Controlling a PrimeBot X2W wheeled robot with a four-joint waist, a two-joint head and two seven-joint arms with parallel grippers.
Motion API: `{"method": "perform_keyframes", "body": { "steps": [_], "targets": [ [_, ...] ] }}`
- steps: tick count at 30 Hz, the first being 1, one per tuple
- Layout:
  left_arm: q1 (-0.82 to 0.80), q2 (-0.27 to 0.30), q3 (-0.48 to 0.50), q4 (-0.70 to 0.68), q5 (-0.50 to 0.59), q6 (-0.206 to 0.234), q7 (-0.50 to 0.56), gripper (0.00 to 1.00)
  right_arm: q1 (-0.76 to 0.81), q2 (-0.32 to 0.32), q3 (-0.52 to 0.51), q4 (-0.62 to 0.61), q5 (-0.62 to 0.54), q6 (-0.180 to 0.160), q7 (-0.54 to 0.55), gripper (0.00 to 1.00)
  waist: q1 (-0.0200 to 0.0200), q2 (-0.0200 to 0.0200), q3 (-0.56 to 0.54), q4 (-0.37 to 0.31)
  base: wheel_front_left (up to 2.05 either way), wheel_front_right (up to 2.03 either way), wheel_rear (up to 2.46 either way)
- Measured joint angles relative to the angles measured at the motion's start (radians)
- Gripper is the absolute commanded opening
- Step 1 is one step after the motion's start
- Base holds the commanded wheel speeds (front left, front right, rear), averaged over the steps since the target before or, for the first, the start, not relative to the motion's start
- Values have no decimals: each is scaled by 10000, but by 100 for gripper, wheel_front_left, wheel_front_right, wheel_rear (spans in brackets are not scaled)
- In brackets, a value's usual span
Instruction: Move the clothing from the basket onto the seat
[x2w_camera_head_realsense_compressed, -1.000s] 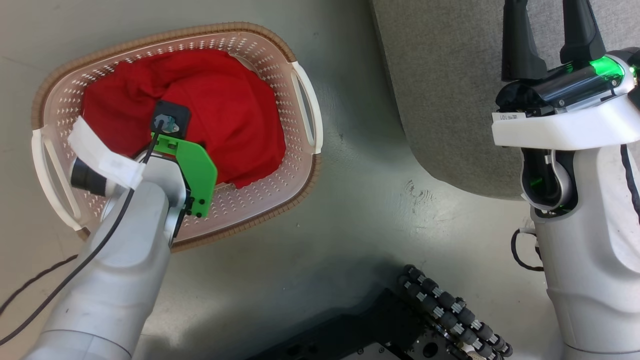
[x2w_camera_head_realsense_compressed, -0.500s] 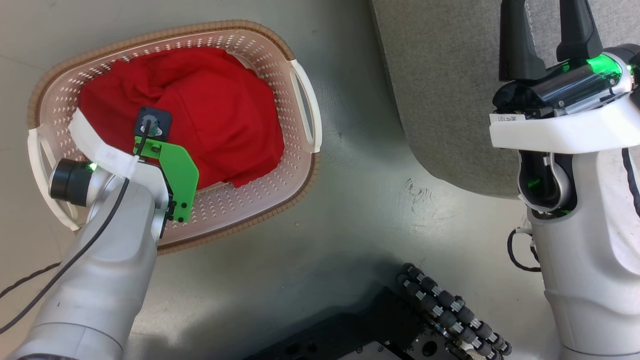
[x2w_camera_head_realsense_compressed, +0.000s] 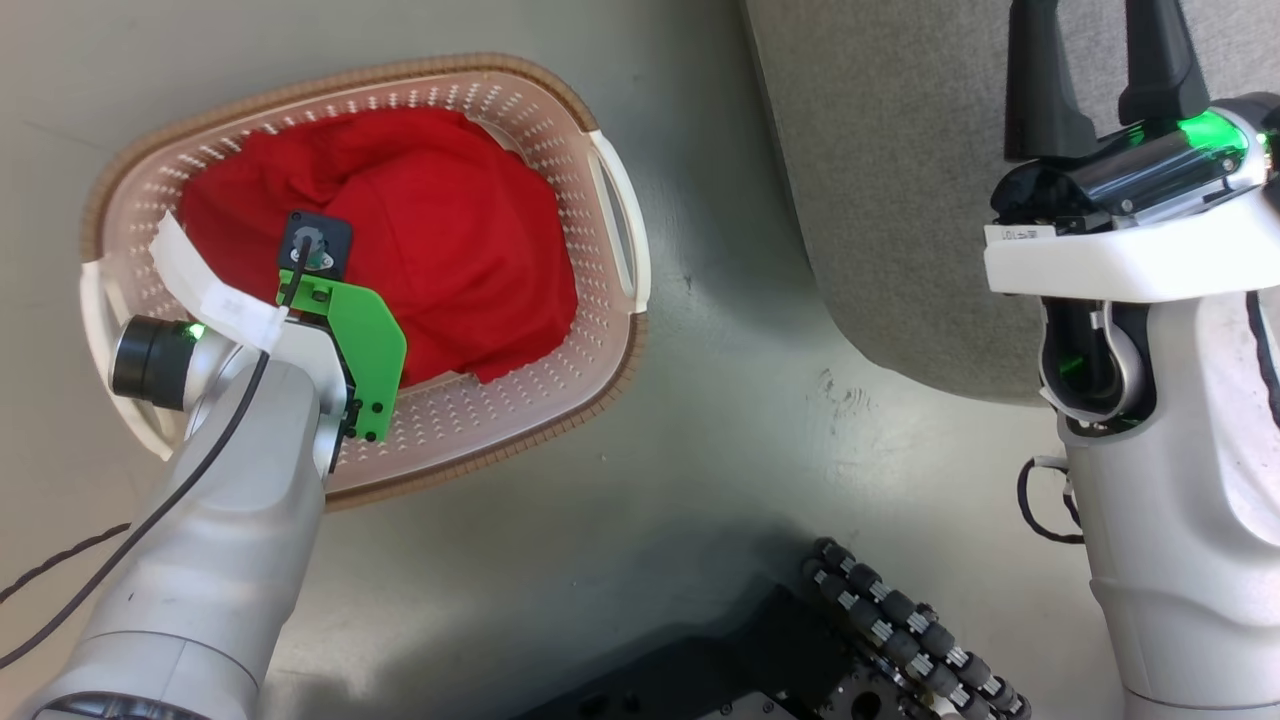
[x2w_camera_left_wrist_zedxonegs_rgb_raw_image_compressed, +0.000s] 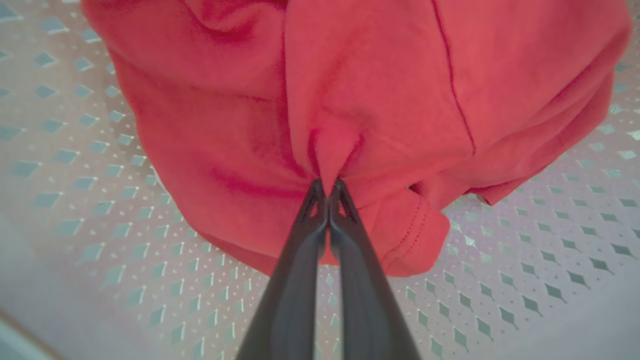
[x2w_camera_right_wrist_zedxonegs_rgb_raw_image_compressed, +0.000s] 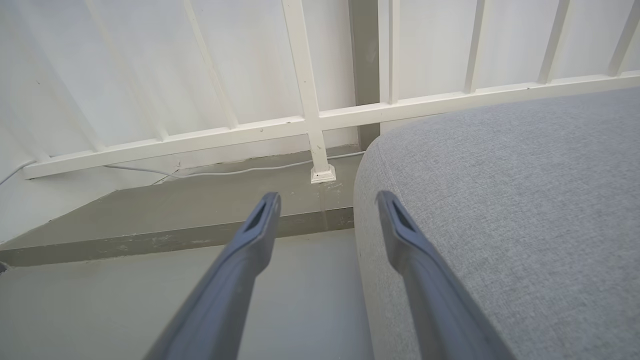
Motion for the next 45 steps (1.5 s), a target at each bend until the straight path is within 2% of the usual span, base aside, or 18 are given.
{"method": "perform_keyframes", "body": {
  "steps": [4, 15, 26, 33, 45],
  "targets": [
    [0, -69, 12, 207, -159, -29, -188, 0, 20, 4, 4, 288, -23, 0, 0, 100, 0, -1, -281, 96, 0, 0, 0],
    [11, -307, 35, 656, -533, -516, -407, 0, 310, 2, 25, 1223, -383, 0, 0, 100, 0, 0, -1290, 435, 0, 0, 0],
    [158, -401, 36, 665, -1160, -1087, -1104, 0, 923, -255, 221, 2105, -558, 2, 0, 100, -1, 0, -2709, 1011, 0, 0, 0],
    [762, -426, -159, 117, -2150, -1411, -1739, 0, 1373, -466, 341, 2518, -556, 2, 0, 100, -1, 0, -3679, 1416, 0, 0, 0],
    [1636, -428, -752, -955, -2968, -1524, -3093, 0, 2363, -497, 821, 3043, -537, 2, 2, 100, -1, 0, -5542, 2099, 0, 0, 0]
  ]
}}
